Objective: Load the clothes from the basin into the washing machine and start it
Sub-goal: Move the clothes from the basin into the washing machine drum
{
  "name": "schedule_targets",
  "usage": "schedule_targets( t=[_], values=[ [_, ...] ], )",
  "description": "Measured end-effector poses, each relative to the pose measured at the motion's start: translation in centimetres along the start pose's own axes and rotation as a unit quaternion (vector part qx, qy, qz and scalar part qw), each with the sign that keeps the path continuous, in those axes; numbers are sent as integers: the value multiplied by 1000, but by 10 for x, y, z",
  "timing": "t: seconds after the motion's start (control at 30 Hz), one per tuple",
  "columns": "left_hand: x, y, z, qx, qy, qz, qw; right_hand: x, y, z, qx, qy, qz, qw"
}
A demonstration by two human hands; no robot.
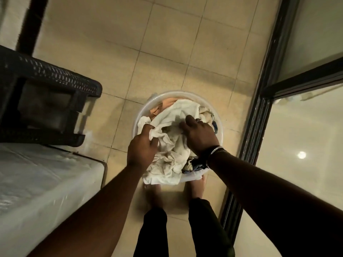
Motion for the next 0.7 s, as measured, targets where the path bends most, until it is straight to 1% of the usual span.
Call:
schedule_targets(
  t=[0.1, 0.17, 0.3, 0.4, 0.53, 0.63, 0.7],
  values=[
    [-14, -4, 26, -46, -24, 14, 999, -20, 0, 26, 32, -14, -6, 999],
    [-24, -12, 41, -76, -34, 4, 997, -36, 4, 46, 60, -33, -10, 998],
    [-38, -36, 68, -135, -58, -15, 989, -61, 20, 93, 126, -85, -18, 988],
    [-47, -56, 86, -194, -81, -6, 978, -75, 24, 132, 168, -131, -39, 976],
    [-65, -92, 124, -265, -119, 1, 957, -101, 17, 182, 215, -157, -122, 956],
    [-82, -114, 160, -286, -170, 8, 943, -125, 5, 213, 252, -162, -200, 933],
    [-95, -130, 187, -300, -194, 16, 934, -142, 2, 233, 262, -165, -233, 922]
  ],
)
Point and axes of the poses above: each hand's wrist, its own x-axis towards the middle knuckle, its own z-axis out of the back of the hand, y = z × x, the point moved 10 cm from there along x, towards the middle knuckle, and after that the axes turned 12 degrees about -z, right-handed, at the moved point
